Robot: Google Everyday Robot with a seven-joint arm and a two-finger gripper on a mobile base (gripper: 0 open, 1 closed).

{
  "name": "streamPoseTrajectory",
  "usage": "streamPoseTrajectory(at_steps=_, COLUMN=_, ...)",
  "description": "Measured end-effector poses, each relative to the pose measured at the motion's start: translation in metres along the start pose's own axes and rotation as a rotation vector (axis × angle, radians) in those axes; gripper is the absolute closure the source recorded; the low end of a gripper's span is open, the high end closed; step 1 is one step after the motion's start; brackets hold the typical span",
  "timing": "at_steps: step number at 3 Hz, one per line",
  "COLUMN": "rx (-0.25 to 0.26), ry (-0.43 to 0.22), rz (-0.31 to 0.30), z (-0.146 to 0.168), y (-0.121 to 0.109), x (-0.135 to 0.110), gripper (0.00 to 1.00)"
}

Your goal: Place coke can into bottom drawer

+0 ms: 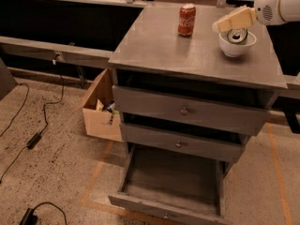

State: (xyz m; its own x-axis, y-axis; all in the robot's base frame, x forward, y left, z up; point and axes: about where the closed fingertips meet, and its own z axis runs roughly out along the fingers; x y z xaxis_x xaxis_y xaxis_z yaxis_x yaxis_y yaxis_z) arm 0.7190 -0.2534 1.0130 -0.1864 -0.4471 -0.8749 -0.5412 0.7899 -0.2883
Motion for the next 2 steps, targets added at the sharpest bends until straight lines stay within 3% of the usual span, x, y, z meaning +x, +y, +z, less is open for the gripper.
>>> streamPoseTrajectory(at_steps=1, rx=0.028, ry=-0.013, rz=0.014, z=0.014, y=0.005, x=0.004, gripper=0.0)
streamPoseTrajectory(at_steps=2, rx=0.029, ry=-0.072, rz=0.02, z=0.066, y=0.012, x=0.003, gripper=0.0)
